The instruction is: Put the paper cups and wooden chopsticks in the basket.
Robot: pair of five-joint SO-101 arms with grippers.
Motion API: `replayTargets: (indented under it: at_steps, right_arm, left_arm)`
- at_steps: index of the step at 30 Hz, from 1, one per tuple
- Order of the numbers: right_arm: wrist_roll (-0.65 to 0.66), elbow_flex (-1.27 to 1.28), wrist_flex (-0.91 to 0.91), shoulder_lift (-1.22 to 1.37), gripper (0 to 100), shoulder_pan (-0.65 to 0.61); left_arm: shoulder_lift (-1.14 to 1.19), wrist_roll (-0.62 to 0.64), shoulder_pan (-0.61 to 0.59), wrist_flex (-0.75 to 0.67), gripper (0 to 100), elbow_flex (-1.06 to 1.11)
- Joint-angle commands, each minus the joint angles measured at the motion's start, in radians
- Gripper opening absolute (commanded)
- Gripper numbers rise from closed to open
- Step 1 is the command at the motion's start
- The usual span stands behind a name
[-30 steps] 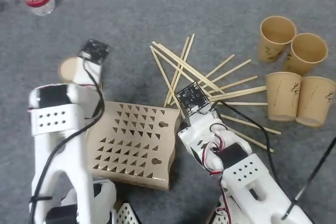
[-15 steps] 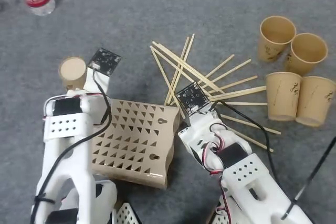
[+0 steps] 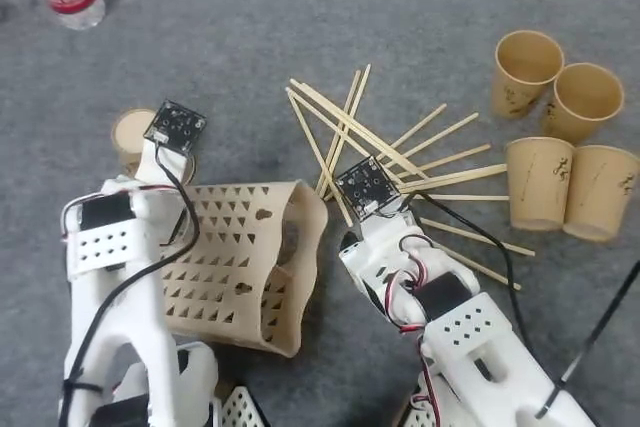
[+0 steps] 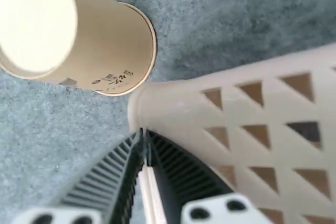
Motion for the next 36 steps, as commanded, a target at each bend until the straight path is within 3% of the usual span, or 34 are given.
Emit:
replayTargets:
  at_steps: [1,7,10,16,27,33,36]
  right_arm:
    - [0.012,-0.129,0.03,0.01,30.7,-0.008]
    - [0.011,-0.336,0.211,0.012,30.7,-0.061]
    - [0.011,-0.387,0.249,0.027,30.7,-0.116]
    - [0.005,-0.542,0.26,0.283,30.7,-0.165]
    - [-0.072,-1.261,0.604,0.754,31.2,-0.162]
    - [-0.074,-1.587,0.802,0.849,42.6,-0.16]
    - [-0.069,-1.646,0.832,0.905,43.6,-0.16]
  left_arm:
    - [0.014,-0.02,-0.011,-0.014,1,0.056]
    - [0.014,-0.023,-0.032,-0.087,1,0.099]
    - [0.014,-0.086,-0.08,-0.135,1,0.125]
    - [0.014,-0.198,-0.209,-0.203,1,0.16]
    - [0.014,-0.302,-0.324,-0.244,1,0.16]
    - [0.014,-0.301,-0.321,-0.244,1,0.162]
    - [0.014,-0.301,-0.321,-0.244,1,0.162]
